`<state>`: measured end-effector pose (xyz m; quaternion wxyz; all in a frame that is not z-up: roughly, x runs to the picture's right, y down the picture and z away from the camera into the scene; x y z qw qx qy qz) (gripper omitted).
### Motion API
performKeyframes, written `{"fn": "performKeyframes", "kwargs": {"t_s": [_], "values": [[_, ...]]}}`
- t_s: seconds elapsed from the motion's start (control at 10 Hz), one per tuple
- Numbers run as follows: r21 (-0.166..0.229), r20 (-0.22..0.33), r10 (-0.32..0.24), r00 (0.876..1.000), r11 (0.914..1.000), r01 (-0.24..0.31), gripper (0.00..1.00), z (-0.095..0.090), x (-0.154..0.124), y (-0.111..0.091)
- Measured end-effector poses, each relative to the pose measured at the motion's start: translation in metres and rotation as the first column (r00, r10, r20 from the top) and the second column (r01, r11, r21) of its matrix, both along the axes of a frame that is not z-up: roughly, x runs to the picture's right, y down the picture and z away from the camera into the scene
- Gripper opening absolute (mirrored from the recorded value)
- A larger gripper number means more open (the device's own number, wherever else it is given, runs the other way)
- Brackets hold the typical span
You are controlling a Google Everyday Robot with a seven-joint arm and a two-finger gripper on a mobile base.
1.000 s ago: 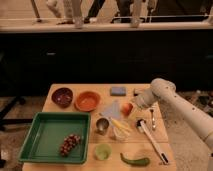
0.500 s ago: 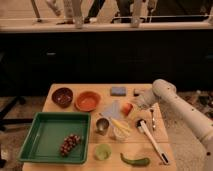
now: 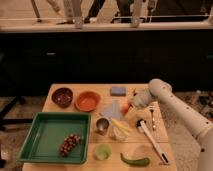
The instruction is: Place apple in red bowl
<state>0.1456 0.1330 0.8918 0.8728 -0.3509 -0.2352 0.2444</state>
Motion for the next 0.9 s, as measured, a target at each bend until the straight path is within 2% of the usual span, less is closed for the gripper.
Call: {"fn": "performKeyframes", "kwargs": {"t_s": [0.1, 0.5, 0.7, 0.9], "values": [[-0.001, 0.004, 0.002, 1.000, 1.0000, -0.002, 0.73, 0.0016, -0.0008, -0.0002], [-0.030, 0.018, -0.002, 1.000, 0.9995, 0.003, 0.33, 0.0033, 0.0001, 0.0012], [-0.029, 0.024, -0.016, 1.000, 0.9994, 0.017, 0.13, -0.0011, -0.0057, -0.0046], [-0.026, 0.026, -0.023, 0.999, 0.9994, 0.024, 0.00, -0.0058, -0.0065, -0.0080]]}}
